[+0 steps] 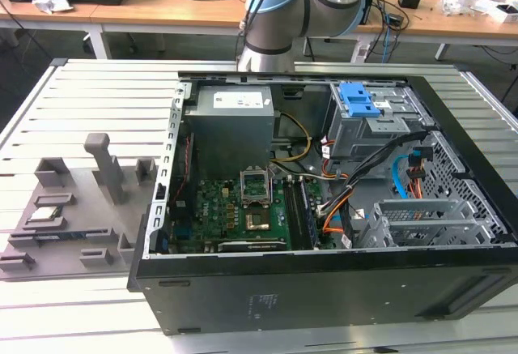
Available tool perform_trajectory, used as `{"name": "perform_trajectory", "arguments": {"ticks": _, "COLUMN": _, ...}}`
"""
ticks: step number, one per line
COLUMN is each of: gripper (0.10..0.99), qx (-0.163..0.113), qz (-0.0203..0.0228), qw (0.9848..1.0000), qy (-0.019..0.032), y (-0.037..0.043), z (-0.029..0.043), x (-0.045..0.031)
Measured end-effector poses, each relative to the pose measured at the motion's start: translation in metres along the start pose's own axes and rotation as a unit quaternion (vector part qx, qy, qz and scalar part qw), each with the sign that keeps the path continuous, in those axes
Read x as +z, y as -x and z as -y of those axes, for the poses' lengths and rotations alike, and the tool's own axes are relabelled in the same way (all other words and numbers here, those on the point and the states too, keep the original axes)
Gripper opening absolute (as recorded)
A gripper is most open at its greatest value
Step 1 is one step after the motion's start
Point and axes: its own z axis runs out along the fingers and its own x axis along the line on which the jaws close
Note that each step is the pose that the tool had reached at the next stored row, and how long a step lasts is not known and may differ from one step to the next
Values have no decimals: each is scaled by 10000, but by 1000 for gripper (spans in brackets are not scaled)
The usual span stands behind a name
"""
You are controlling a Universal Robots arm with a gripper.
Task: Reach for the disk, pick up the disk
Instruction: 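Pick up the disk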
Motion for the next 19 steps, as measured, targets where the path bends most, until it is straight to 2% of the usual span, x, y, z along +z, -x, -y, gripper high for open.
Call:
{"name": "perform_trajectory", "arguments": {"ticks": 2, "gripper": 365, "qx": 0, "qz": 1, "qw": 10000, "qy": 0, "y": -56, "z": 1, "x": 8}}
{"name": "perform_trajectory", "arguments": {"ticks": 5, "gripper": 365, "qx": 0, "qz": 0, "qw": 10000, "qy": 0, "y": -90, "z": 1, "x": 49}}
{"name": "perform_trajectory", "arguments": {"ticks": 11, "gripper": 365, "qx": 0, "qz": 0, "qw": 10000, "qy": 0, "y": -66, "z": -66, "x": 106}}
{"name": "perform_trajectory", "arguments": {"ticks": 14, "gripper": 365, "qx": 0, "qz": 0, "qw": 10000, "qy": 0, "y": -24, "z": -114, "x": 132}}
{"name": "perform_trajectory", "arguments": {"ticks": 16, "gripper": 365, "qx": -1, "qz": 0, "qw": 10000, "qy": 0, "y": 37, "z": -133, "x": 143}}
{"name": "perform_trajectory", "arguments": {"ticks": 17, "gripper": 365, "qx": -1, "qz": 1, "qw": 10000, "qy": 0, "y": 76, "z": -140, "x": 148}}
{"name": "perform_trajectory", "arguments": {"ticks": 19, "gripper": 365, "qx": 0, "qz": 0, "qw": 10000, "qy": 0, "y": 215, "z": -162, "x": 158}}
